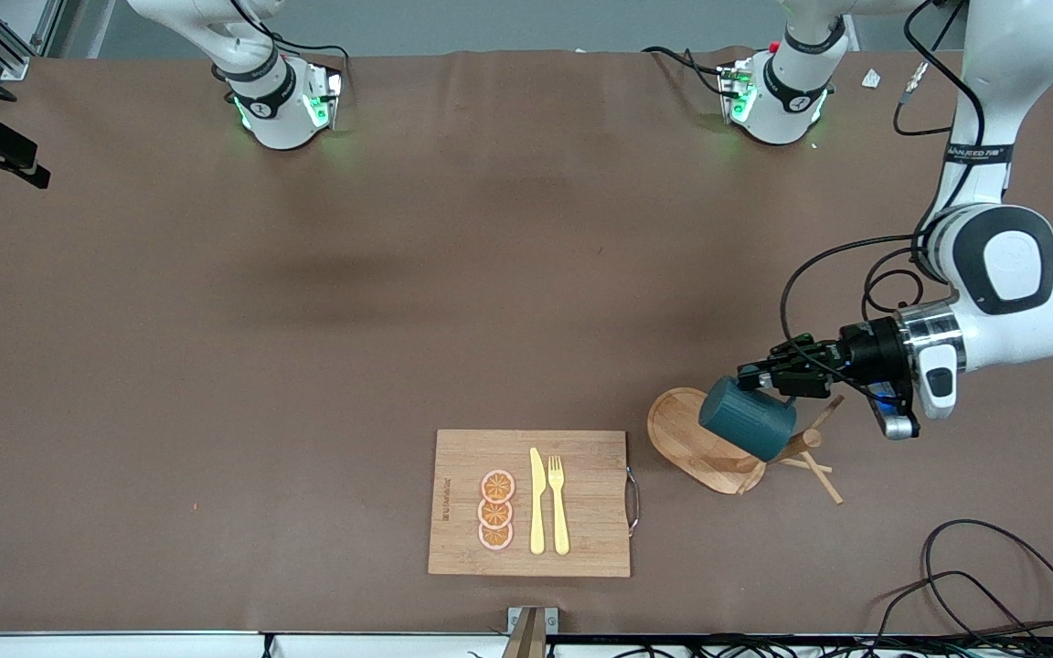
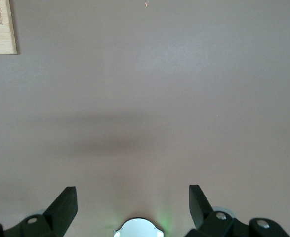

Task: Pass cup and hang on rack
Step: 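Hang the mug handle onto a rack peg with the left gripper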

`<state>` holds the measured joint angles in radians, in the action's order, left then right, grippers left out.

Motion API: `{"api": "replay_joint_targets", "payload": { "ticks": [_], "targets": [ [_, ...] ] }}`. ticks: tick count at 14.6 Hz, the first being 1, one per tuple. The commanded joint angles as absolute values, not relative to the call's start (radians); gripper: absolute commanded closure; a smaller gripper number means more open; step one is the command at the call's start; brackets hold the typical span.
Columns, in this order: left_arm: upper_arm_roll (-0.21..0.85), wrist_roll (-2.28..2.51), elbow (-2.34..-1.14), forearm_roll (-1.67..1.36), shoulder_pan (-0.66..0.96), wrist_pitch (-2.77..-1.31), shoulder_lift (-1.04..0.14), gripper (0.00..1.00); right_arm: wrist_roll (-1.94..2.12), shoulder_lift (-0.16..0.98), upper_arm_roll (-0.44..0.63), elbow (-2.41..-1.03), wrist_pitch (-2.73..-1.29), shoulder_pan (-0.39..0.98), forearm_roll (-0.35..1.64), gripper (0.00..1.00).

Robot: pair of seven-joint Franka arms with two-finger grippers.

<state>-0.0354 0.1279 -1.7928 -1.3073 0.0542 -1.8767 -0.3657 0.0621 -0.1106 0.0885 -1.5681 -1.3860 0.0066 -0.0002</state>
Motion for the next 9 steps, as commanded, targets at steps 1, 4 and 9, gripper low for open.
{"api": "replay_joint_targets", "payload": {
  "ticks": [1, 4, 9],
  "targets": [
    [-0.028, 0.008, -1.862, -1.380, 0.035, -1.865, -0.345, 1.00, 0.071, -0.140, 0.086, -1.597, -1.391, 0.008, -0.014, 0.00],
    [-0.028, -0.054, -1.874, -1.397, 0.028, -1.864, -0.359, 0.99, 0.071, -0.138, 0.086, -1.598, -1.387, 0.008, -0.014, 0.00],
    [-0.028, -0.185, -1.868, -1.408, -0.018, -1.813, -0.405, 0.85, 0.064, -0.138, 0.086, -1.600, -1.378, 0.006, -0.009, 0.00]
  ]
}}
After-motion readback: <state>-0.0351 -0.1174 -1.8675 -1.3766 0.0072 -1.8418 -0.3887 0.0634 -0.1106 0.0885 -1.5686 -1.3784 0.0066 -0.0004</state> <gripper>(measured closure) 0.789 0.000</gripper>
